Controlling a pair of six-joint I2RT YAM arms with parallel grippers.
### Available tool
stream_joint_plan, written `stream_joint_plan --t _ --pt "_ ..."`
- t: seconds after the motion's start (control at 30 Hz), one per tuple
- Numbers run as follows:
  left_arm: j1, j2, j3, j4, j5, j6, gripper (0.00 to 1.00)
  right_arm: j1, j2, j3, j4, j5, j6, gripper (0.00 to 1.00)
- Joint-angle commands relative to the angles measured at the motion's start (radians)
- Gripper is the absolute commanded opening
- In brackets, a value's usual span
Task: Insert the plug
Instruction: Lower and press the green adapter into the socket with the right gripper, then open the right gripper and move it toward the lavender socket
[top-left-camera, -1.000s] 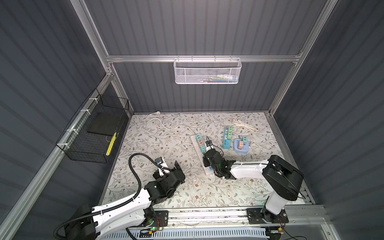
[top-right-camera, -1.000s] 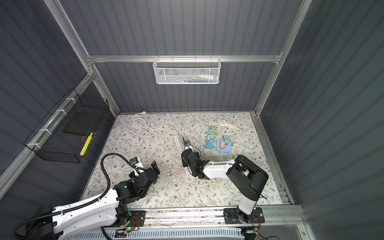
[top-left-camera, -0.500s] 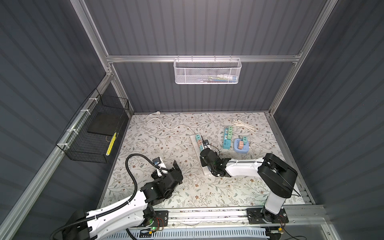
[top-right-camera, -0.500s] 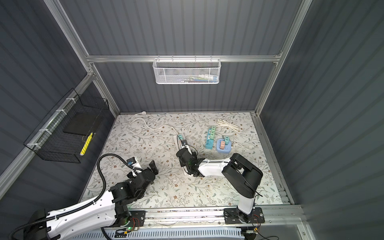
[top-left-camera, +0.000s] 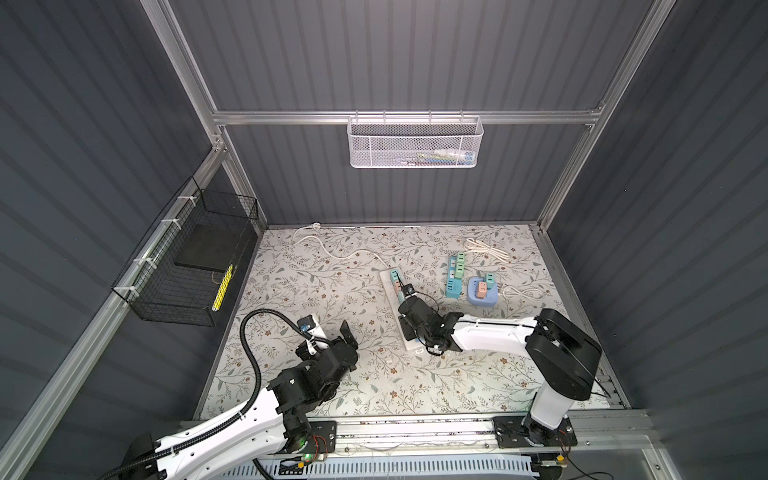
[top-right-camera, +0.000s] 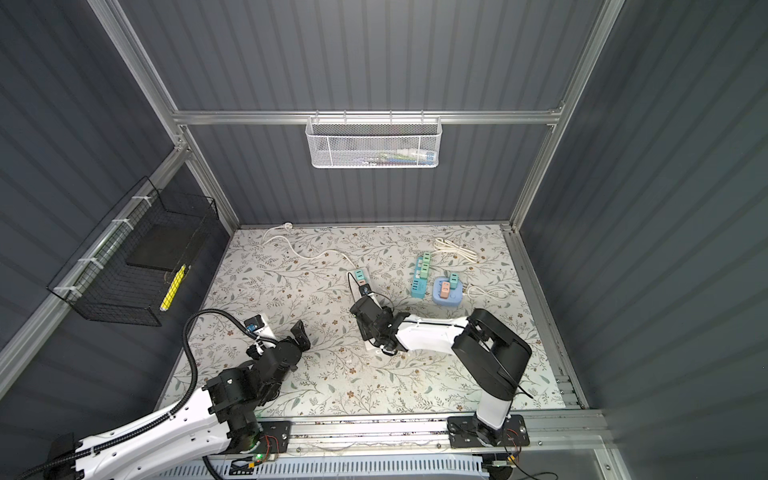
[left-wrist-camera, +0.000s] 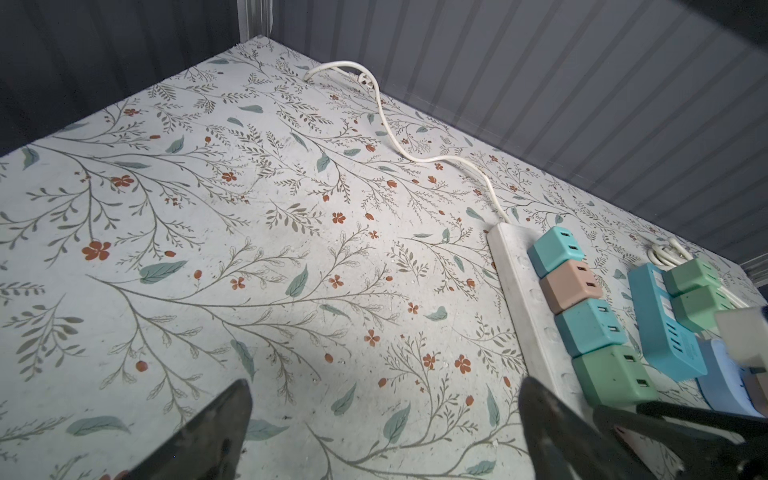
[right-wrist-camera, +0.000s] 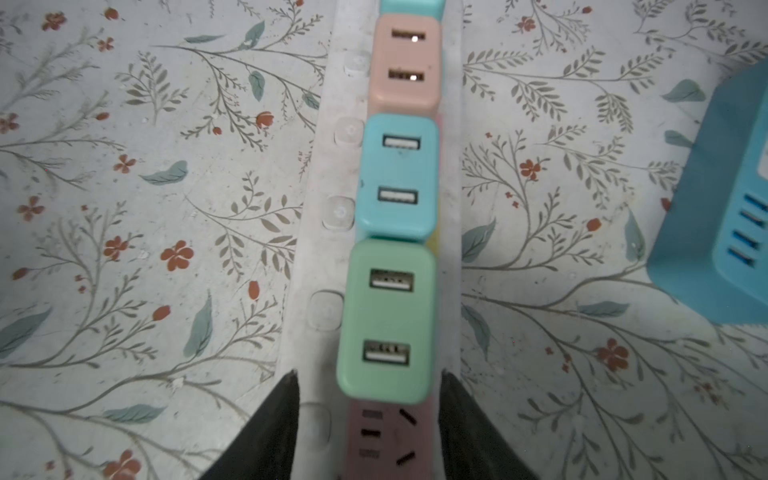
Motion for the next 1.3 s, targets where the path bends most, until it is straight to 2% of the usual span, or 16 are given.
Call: stream_joint_plan --t 0.0,0.13,0.37,0.87,1.07,1.27 --pt "0.004 -0.020 0.065 -0.041 -0.036 0.068 1.00 -0.016 -0.093 0.060 -0.059 -0.058 -0.027 0.61" --pt "0.004 -0.018 0.085 -0.034 -0.027 0.086 1.00 -0.053 -0.134 0.076 -0.074 -0.085 -0.043 0.64" --pt "0.004 0.030 0.119 -0.009 -0.027 0.117 1.00 -0.111 -0.084 0.100 -0.100 -0.109 -0.079 0.64" --pt "0.004 0.115 0.110 0.099 -0.025 0.165 1.00 -0.128 -0.024 -0.044 -0.029 -0.095 -0.015 0.63" --pt "0.004 0.132 0.112 0.145 -0.017 0.199 1.00 -0.152 -0.128 -0.044 -0.038 -0.157 -0.003 0.65" --pt "0.005 0.152 0.132 0.172 -0.020 0.246 1.00 -0.289 -0.287 -0.029 -0.087 -0.197 0.041 0.76"
